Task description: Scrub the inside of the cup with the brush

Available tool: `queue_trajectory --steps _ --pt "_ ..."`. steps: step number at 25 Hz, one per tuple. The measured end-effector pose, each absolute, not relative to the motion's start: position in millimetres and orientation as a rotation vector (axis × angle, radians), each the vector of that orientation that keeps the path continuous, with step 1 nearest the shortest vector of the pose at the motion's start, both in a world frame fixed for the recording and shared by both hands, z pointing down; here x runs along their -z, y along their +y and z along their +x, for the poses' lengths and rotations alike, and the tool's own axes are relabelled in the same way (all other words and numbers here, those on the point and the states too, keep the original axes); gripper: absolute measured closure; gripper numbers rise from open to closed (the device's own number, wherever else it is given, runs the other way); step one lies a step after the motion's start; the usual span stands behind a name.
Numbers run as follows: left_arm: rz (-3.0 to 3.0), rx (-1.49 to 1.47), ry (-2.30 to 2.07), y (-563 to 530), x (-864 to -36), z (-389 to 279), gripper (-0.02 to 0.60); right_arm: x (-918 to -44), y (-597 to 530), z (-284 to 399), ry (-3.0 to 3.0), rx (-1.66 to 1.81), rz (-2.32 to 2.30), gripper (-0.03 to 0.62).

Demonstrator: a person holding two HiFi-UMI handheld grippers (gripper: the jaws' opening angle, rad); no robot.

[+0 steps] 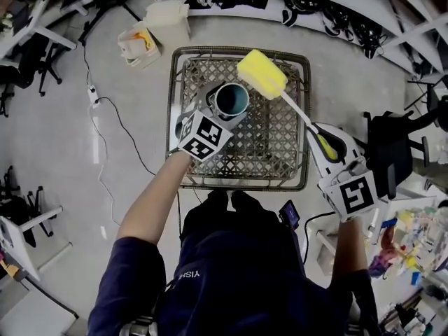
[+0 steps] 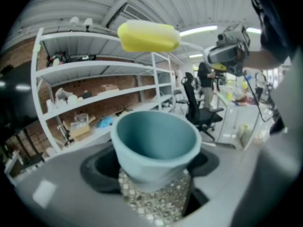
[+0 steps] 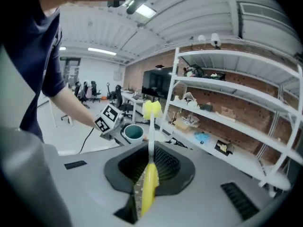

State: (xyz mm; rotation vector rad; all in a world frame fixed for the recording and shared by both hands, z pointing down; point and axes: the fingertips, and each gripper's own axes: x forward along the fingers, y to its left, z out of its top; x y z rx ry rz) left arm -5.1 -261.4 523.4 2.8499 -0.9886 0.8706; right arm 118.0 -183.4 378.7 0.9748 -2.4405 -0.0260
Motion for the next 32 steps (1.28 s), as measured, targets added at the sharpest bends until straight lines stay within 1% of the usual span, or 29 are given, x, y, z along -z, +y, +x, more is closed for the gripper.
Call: queue_trajectory --steps 7,16,23,32 --pt "2.877 -1.051 -1.042 -265 -484 -23 0.195 -352 -174 110 -2.104 0.426 0.745 0.562" --pt "2.854 -1.305 -1.116 -277 -458 -46 0.195 -329 -177 82 -1.761 0.763 0.546 0.562" --pt "2.825 -1.471 -1.116 -273 -453 -52 0.195 -320 -182 59 -1.568 0.94 0.419 0.562" --pt "2.831 -1.641 -1.032 -262 -461 -45 0.195 -342 -185 28 -1.437 1.043 0.266 0.562"
